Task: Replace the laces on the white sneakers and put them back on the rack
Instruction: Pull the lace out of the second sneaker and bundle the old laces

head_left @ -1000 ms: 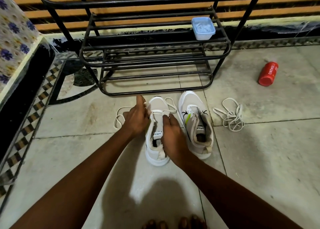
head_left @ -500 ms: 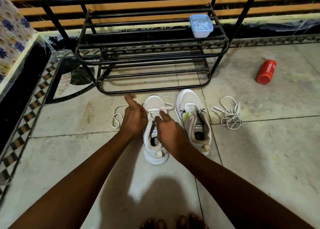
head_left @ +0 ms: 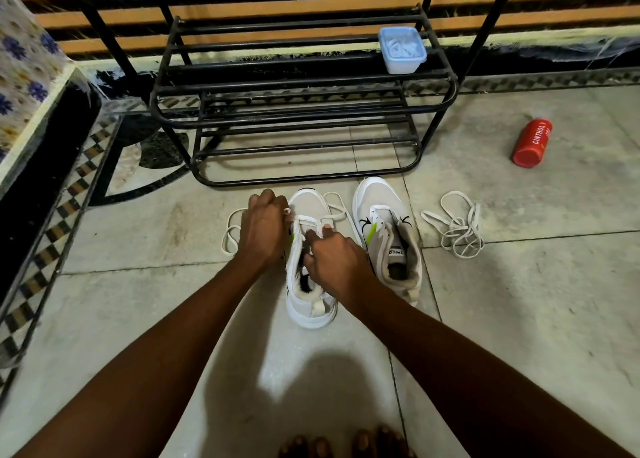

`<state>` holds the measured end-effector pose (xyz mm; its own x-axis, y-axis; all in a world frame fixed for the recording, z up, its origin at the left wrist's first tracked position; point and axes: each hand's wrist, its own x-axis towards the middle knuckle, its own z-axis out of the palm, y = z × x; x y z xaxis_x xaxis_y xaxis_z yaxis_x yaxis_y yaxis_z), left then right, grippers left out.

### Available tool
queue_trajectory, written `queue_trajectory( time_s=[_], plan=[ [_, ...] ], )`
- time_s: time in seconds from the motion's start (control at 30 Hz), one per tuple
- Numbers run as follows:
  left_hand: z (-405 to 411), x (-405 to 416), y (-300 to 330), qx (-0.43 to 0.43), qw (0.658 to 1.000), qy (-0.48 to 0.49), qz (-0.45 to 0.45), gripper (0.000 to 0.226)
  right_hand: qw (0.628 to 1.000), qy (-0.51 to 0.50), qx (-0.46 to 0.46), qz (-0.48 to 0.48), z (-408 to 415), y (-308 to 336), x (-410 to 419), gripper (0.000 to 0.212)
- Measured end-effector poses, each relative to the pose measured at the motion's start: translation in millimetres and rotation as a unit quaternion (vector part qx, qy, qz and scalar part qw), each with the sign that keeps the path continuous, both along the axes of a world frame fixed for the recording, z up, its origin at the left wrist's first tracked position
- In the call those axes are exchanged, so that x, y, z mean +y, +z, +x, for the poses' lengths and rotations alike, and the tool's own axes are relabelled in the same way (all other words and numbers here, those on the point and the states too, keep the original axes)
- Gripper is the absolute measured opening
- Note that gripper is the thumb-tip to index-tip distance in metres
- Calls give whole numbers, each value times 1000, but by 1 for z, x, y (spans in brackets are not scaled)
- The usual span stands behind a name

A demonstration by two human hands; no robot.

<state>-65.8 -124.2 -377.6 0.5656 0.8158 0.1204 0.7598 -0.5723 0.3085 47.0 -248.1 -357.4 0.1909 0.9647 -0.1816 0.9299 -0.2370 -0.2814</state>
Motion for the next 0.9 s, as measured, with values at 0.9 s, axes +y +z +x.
queue_trajectory(
  time_s=[0.9],
  plan=[
    [-17, 16, 50, 77, 978, -138, 133, 18, 1000, -2, -25, -11, -9, -2, 5, 26]
  ],
)
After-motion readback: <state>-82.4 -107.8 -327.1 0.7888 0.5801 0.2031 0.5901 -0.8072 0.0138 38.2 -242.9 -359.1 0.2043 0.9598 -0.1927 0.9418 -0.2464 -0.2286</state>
